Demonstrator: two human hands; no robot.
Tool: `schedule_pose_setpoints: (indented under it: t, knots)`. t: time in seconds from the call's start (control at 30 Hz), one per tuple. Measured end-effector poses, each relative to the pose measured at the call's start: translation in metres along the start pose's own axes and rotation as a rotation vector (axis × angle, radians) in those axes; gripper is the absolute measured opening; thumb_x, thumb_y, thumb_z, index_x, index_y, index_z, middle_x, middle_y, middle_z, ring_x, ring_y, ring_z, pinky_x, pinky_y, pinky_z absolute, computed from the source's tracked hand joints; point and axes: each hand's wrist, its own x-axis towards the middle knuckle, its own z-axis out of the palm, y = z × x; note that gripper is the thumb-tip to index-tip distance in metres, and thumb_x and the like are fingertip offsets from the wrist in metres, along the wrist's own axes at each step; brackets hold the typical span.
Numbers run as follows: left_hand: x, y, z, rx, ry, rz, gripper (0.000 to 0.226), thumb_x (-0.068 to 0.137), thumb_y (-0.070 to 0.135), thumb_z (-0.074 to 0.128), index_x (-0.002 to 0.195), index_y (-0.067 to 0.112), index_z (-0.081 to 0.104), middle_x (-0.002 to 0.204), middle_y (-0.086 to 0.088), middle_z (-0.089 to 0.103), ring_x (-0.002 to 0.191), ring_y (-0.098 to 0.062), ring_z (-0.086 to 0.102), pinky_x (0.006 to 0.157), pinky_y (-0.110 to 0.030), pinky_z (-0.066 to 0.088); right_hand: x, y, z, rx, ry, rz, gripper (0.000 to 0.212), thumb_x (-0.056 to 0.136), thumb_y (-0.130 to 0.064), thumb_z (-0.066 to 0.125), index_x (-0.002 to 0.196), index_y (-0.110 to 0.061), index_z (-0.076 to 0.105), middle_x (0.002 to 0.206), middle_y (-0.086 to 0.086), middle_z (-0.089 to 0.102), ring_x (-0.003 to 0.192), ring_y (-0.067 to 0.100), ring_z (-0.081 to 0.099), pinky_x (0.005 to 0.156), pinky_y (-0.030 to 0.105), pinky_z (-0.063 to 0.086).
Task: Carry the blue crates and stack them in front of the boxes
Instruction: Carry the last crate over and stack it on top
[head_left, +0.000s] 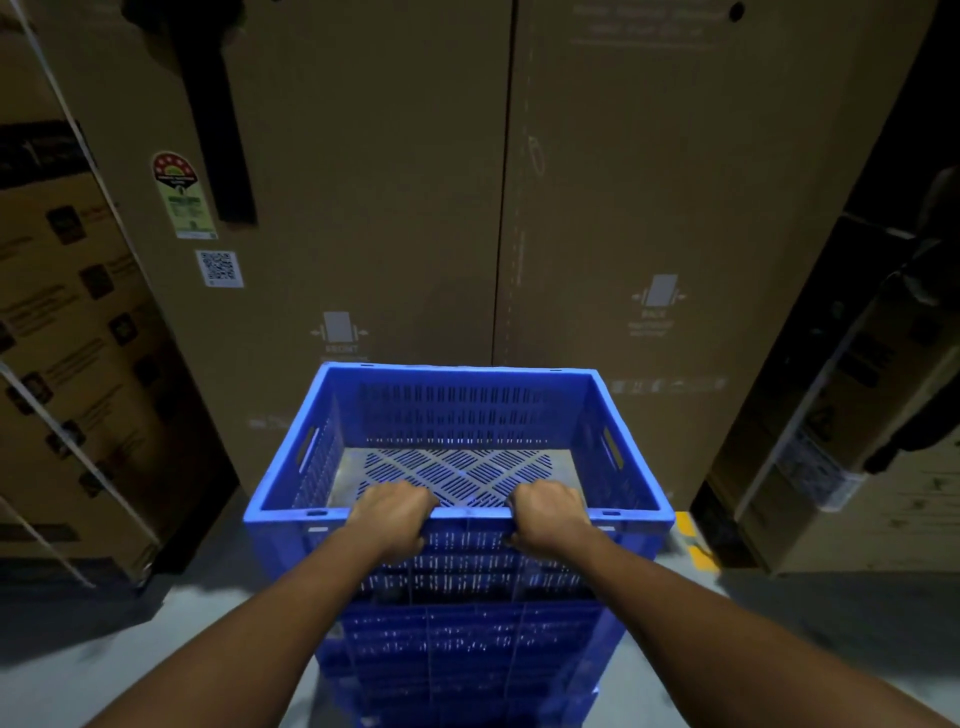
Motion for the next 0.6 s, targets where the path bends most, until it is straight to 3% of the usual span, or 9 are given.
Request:
schedule_pose_setpoints:
  t: [0.5, 0.6]
  knots:
    - [0.012, 0.017, 0.007, -0.056, 0.009, 0.006, 0.011, 0.082, 0.019, 0.063, 0.091, 0.022, 0.056, 0.097, -0.005, 0.067, 0.092, -0.029, 0.062, 0.077, -0.039, 0.049, 0.004, 0.024, 0.006, -0.053, -0.033, -0.020, 0.026, 0.080, -0.037, 0.072, 0.098, -0.021, 0.064, 0.095, 0.003, 0.069, 0.089, 0.025, 0.064, 0.077, 0.038, 0.051]
    - [0.012, 0.014, 0.010, -0.105, 0.018, 0.027, 0.019, 0.081, 0.033, 0.066, 0.095, 0.023, 0.058, 0.094, -0.004, 0.066, 0.092, -0.029, 0.062, 0.077, -0.040, 0.051, 0.005, 0.025, 0.009, -0.080, -0.026, -0.031, 0.029, 0.080, -0.039, 0.071, 0.102, -0.022, 0.063, 0.098, 0.004, 0.068, 0.091, 0.027, 0.064, 0.076, 0.037, 0.050]
